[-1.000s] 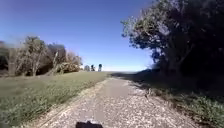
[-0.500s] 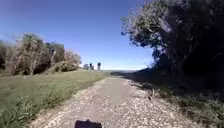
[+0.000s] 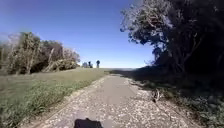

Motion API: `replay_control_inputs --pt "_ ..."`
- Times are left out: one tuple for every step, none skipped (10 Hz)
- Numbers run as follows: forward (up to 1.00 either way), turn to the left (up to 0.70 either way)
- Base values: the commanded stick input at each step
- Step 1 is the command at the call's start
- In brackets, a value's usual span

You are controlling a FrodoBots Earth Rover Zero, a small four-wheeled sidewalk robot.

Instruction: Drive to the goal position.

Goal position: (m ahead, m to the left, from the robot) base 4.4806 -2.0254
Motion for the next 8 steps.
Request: replay_control_inputs --pt "0.50 0.00" --pt "0.50 0.00" --pt "0.50 0.00" --pt "0.50 0.00" --pt "0.50 0.00" --pt "0.50 0.00" --pt "0.50 0.00" --pt "0.50 0.00"
